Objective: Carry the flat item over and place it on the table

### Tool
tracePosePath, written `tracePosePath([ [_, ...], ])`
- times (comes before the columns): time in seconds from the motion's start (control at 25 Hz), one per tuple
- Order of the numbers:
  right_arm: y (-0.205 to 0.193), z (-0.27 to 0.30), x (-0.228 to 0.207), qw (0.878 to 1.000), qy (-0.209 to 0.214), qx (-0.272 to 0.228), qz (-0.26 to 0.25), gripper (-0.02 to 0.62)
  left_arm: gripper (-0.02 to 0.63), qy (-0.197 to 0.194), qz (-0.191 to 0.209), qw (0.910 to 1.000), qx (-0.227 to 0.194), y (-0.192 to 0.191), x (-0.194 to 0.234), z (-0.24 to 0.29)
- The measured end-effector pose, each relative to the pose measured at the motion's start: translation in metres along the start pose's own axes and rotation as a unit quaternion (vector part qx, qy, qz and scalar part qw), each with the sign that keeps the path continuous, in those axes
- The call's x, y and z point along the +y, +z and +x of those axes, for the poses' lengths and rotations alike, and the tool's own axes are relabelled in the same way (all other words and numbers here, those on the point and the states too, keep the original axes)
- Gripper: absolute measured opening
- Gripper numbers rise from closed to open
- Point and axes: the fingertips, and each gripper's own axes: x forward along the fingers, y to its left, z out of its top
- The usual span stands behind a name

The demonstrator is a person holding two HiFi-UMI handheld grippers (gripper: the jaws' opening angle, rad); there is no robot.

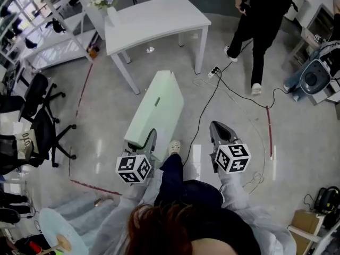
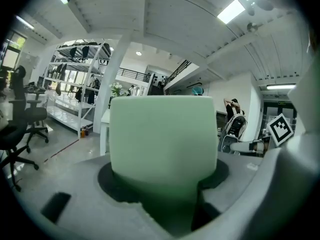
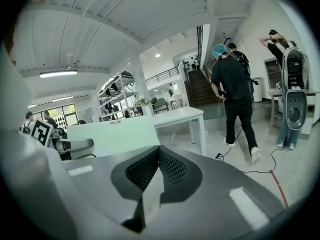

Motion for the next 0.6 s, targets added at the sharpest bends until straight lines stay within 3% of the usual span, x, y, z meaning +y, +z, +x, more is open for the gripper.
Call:
tracePosePath([
  [0.2, 0.047, 0.057, -0.019, 1.0, -0.008, -0.013, 0.002, 0.012, 0.272, -0.015, 0.005, 0.9999, -0.003, 0.041, 0.02, 0.064],
  [0.6, 0.1, 0.157, -0.044, 1.0, -0.022, -0.02, 0.001, 0.012, 0.272, -0.023, 0.01, 0.9997, -0.008, 0.094, 0.071, 0.163],
])
